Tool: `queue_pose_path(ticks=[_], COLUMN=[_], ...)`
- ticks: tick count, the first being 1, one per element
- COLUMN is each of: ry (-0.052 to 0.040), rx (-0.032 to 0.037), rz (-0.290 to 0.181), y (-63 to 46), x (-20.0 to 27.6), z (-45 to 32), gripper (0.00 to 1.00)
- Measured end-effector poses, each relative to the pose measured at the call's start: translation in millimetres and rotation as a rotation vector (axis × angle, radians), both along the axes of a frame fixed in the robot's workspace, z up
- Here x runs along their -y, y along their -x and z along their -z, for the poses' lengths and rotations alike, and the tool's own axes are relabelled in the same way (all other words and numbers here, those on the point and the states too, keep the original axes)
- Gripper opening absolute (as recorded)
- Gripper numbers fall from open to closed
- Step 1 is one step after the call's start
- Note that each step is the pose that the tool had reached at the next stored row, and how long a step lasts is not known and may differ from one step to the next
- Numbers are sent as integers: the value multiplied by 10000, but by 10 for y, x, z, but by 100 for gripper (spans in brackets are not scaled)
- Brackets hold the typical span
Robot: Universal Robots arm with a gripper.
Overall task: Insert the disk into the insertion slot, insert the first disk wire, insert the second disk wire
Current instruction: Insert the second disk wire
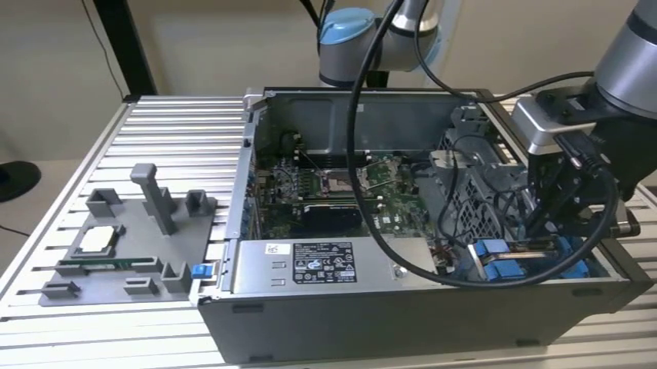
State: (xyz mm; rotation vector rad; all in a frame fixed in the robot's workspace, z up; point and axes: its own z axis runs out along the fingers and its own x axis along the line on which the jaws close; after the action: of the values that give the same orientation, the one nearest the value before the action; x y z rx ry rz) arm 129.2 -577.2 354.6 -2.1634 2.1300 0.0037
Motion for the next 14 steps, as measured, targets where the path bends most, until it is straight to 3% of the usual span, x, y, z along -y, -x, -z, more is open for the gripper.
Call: queue_pose_path(ticks=[14], ry=[-2], rx=[49], rz=[1], y=[2], x=[0], z=[38], gripper=[0])
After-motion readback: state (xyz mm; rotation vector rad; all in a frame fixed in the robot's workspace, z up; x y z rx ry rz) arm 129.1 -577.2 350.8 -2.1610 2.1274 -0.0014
